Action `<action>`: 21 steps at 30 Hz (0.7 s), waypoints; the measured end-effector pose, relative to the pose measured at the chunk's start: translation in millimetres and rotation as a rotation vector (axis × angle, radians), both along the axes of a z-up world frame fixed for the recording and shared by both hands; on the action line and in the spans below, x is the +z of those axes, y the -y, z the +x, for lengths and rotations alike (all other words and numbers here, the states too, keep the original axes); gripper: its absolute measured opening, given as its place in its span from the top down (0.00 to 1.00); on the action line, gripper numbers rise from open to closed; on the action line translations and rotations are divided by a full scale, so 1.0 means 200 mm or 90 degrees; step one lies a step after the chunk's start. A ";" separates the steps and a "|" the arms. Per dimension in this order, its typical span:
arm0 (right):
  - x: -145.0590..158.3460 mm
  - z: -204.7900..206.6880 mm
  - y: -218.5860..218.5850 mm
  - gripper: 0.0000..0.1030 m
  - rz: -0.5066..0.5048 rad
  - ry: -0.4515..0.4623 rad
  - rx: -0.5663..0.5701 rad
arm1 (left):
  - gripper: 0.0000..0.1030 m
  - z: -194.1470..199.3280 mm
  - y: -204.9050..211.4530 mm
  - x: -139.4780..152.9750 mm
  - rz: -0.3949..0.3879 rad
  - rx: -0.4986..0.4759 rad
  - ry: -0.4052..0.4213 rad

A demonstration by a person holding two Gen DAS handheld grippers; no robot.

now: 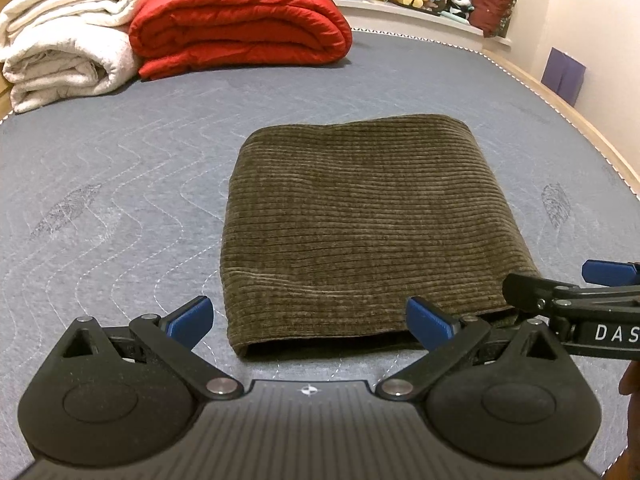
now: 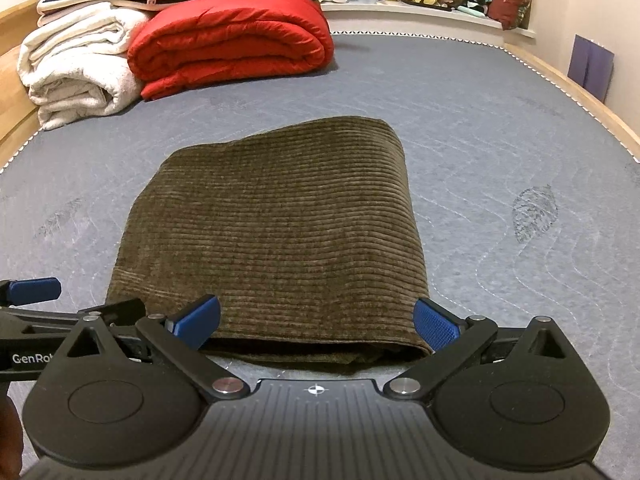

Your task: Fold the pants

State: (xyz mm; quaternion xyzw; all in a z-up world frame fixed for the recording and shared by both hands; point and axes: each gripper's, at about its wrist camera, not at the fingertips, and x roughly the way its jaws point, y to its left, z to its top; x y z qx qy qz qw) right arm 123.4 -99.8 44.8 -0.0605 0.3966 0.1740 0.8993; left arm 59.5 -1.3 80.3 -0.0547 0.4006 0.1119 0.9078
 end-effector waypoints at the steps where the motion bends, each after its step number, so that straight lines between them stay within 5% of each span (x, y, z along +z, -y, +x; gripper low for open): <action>1: 0.00 0.00 0.00 0.01 -0.001 0.000 -0.001 | 0.00 0.00 0.00 0.00 0.001 -0.001 0.001; 21: -0.01 0.01 0.00 0.01 -0.011 -0.006 -0.001 | 0.00 0.01 0.00 0.00 0.007 -0.004 -0.001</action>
